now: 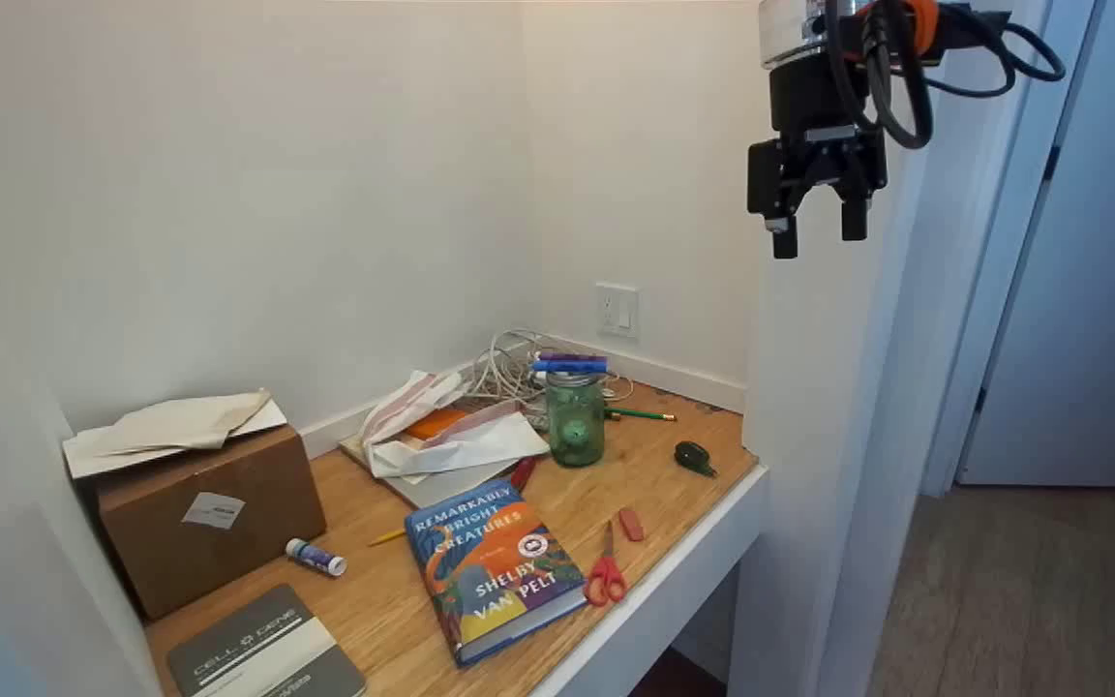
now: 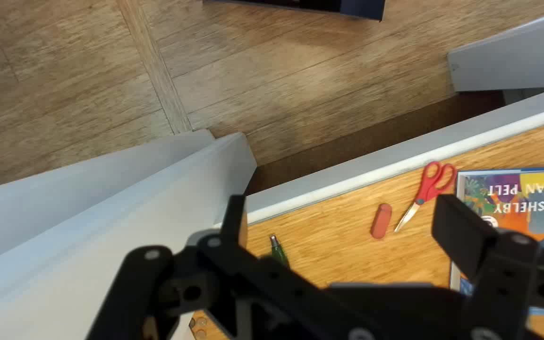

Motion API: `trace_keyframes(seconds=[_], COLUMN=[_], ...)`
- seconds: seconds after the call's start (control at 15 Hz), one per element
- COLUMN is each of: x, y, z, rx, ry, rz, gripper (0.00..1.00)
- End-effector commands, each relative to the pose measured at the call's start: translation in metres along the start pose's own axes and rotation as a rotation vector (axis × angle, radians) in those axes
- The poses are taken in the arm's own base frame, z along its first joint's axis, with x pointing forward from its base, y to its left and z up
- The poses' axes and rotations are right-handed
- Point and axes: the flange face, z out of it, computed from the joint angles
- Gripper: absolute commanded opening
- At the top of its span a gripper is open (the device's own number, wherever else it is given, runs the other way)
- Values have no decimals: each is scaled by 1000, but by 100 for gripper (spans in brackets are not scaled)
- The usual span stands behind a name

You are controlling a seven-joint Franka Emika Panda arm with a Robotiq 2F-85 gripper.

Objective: Take the markers off the jar and put them on the table

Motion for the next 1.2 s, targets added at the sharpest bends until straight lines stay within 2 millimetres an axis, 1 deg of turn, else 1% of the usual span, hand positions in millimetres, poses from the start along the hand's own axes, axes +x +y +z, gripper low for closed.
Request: trace_keyframes(seconds=[0.0,0.4,0.6,0.8,1.0,1.13], x=[0,0,27,59,93,114], y=[0,0,-23,-55,-84,-99], z=[-1,-1,7,15,33,48], rx=[0,0,16,40,36,44], ry=[-1,-1,73,207,304,343], rz=[0,0,-99,-228,-359,-438], gripper=[100,100,100,100,100,100])
